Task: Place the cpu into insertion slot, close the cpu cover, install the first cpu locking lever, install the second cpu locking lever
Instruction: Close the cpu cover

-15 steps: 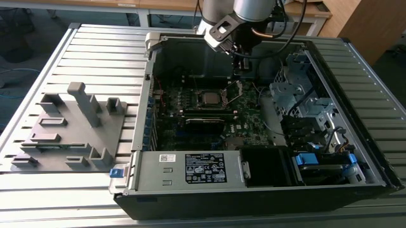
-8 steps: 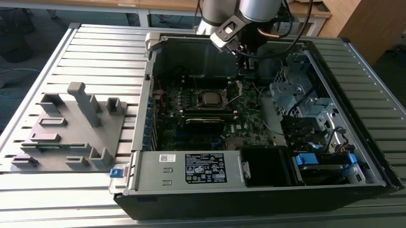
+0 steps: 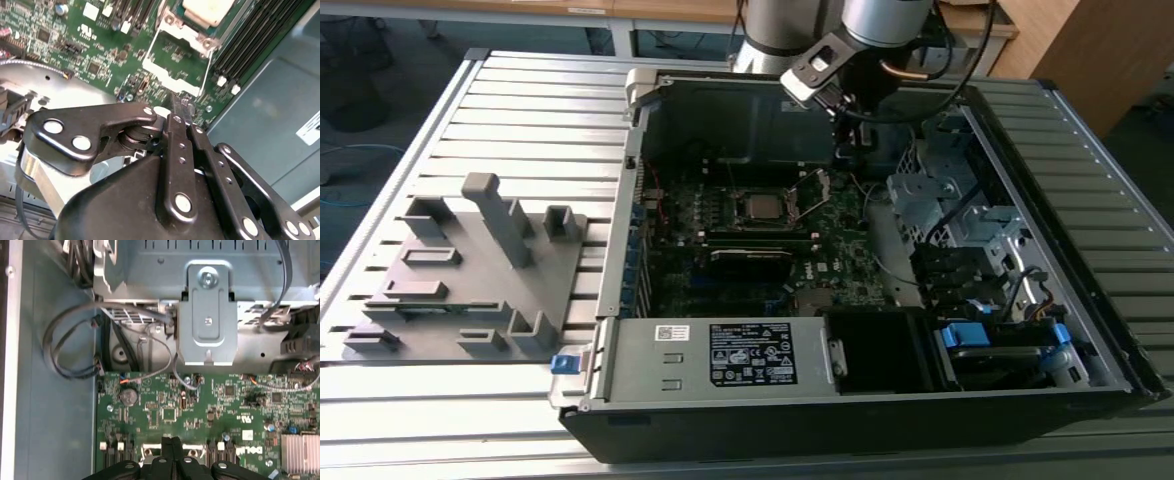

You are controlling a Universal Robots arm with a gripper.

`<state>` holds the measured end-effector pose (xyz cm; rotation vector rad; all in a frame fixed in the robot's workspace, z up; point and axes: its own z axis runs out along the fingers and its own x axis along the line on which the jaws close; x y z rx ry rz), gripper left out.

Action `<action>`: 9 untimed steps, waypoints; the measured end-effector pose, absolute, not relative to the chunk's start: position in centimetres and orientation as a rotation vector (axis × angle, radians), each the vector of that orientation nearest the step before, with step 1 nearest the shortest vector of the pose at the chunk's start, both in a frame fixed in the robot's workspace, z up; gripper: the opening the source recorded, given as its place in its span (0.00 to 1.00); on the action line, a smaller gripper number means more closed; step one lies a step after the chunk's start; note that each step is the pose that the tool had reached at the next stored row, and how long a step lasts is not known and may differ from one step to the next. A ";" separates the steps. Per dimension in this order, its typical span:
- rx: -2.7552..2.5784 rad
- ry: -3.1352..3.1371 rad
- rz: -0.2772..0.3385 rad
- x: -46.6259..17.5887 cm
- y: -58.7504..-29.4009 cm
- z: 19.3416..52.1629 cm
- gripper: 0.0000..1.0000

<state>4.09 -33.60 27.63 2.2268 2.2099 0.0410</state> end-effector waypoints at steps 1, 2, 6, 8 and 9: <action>2.227 2.210 0.041 4.3 -33.6 27.6 0.10; 2.227 2.210 0.041 4.6 -33.6 27.6 0.10; 2.227 2.210 0.041 5.2 -33.6 27.6 0.10; 2.227 2.210 0.041 5.2 -33.6 27.6 0.10; 2.227 2.210 0.041 5.2 -33.6 27.6 0.10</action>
